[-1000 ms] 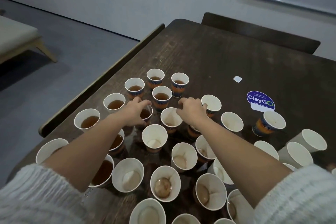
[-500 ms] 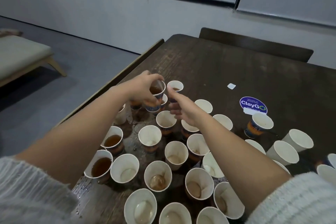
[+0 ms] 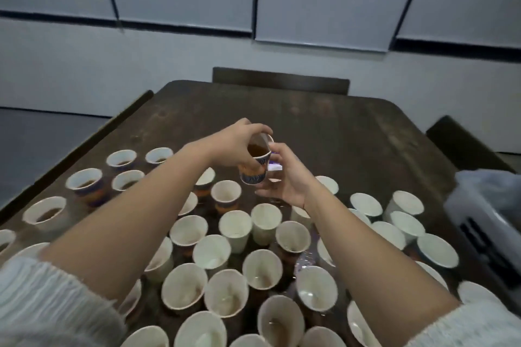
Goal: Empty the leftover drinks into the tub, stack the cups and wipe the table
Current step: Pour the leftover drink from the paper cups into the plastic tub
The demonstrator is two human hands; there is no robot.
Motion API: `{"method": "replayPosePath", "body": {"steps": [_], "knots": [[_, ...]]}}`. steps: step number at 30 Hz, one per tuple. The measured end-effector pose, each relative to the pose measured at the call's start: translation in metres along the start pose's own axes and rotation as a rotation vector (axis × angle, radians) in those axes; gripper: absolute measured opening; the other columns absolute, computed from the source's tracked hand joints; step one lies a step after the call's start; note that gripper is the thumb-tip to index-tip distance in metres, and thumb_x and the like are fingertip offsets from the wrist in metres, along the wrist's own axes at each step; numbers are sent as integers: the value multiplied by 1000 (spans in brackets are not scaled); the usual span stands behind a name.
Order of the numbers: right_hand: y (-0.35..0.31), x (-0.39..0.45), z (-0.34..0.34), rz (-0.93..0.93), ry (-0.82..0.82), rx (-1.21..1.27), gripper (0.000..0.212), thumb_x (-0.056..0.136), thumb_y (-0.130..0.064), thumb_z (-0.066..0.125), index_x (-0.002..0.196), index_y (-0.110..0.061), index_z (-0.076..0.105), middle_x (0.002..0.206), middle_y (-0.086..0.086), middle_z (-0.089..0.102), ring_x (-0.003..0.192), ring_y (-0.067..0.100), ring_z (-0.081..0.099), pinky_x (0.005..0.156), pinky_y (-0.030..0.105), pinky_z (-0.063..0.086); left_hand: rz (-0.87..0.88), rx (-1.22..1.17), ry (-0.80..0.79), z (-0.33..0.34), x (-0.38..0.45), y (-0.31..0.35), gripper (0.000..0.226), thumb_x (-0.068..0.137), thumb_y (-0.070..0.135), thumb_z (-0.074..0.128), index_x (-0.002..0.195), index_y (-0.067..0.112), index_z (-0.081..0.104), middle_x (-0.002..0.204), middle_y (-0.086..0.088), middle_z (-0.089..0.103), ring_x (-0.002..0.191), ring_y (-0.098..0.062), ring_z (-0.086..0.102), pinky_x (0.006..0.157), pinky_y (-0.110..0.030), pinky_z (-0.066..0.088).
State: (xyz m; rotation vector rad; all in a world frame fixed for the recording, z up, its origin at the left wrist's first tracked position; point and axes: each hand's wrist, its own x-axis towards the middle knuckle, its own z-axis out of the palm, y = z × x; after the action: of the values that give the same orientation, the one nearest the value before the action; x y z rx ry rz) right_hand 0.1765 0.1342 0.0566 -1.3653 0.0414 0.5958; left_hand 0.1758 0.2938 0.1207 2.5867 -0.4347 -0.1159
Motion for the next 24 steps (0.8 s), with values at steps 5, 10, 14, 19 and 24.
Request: {"method": "replayPosePath", "body": {"steps": [5, 10, 14, 19, 24], "knots": [[-12, -63, -117, -47, 172, 15, 65, 78, -58, 57, 128, -18, 57, 117, 13, 64, 94, 28, 65, 70, 35, 54, 134, -82, -40, 62, 49, 106, 83, 72, 29, 83, 141, 34, 38, 141, 0, 34, 127, -20, 39, 94, -29, 43], [-18, -131, -215, -70, 323, 53, 44, 91, -49, 47, 119, -18, 59, 116, 14, 62, 98, 31, 62, 83, 42, 54, 222, -348, -41, 122, 85, 186, 89, 69, 25, 86, 143, 25, 38, 140, 4, 46, 125, -13, 47, 94, -22, 44], [-20, -184, -283, -115, 483, 137, 34, 94, -44, 49, 117, -20, 55, 114, 18, 58, 102, 34, 61, 88, 43, 51, 254, -535, -68, 170, 106, 247, 86, 71, 20, 84, 143, 18, 38, 122, 8, 55, 104, -4, 57, 74, -11, 48], [-12, -246, -362, -170, 643, 165, 34, 94, -42, 52, 122, -23, 53, 116, 13, 56, 106, 33, 59, 92, 43, 49, 176, -711, -109, 243, 132, 311, 87, 77, 17, 79, 148, 16, 29, 125, -4, 57, 111, -18, 59, 79, -21, 51], [5, -282, -417, -184, 792, 121, 35, 94, -40, 55, 124, -26, 46, 116, 6, 50, 113, 32, 53, 91, 43, 50, 70, -569, -52, 324, 129, 350, 73, 91, 32, 64, 150, 11, 26, 154, -11, 28, 142, -25, 28, 114, -38, 28]]}}
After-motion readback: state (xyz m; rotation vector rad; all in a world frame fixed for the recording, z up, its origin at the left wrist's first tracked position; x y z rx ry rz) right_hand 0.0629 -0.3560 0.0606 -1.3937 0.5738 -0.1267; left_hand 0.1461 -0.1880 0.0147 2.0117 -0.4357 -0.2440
